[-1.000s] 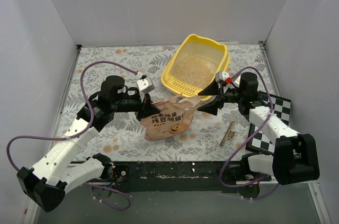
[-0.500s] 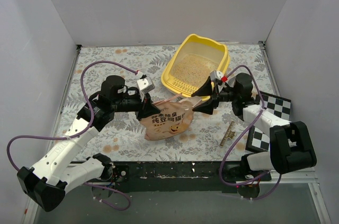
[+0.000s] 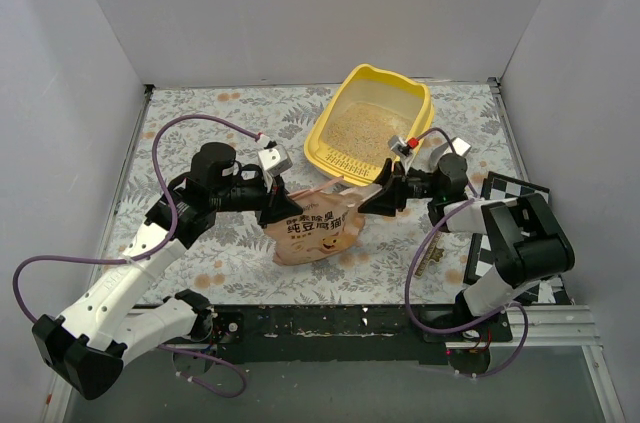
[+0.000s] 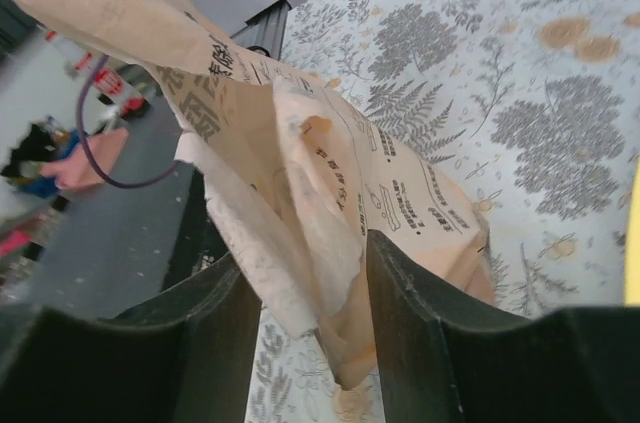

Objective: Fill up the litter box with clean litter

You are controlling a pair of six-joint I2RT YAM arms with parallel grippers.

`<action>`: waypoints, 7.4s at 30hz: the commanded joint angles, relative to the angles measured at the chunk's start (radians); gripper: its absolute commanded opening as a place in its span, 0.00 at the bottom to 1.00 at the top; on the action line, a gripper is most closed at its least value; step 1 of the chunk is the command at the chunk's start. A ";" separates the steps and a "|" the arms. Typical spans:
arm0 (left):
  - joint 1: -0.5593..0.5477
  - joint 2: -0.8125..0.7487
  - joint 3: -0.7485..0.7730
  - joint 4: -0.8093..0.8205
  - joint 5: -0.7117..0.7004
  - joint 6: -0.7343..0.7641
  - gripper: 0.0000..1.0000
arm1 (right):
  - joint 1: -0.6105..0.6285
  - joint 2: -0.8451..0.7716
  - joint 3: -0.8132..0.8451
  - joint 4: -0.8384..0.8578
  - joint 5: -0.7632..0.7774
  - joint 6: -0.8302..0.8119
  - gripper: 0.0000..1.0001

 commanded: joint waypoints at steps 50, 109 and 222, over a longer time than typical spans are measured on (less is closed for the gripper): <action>0.004 -0.313 -0.234 0.197 -0.309 -0.264 0.98 | -0.006 -0.288 -0.020 -0.164 0.226 -0.212 0.01; 0.027 0.012 -0.564 1.193 -0.008 -0.465 0.87 | 0.003 -0.365 -0.050 -0.158 0.197 -0.182 0.01; 0.197 -0.154 -0.543 0.020 0.326 -0.947 0.00 | 0.670 -0.357 0.609 -1.814 0.769 -0.950 0.66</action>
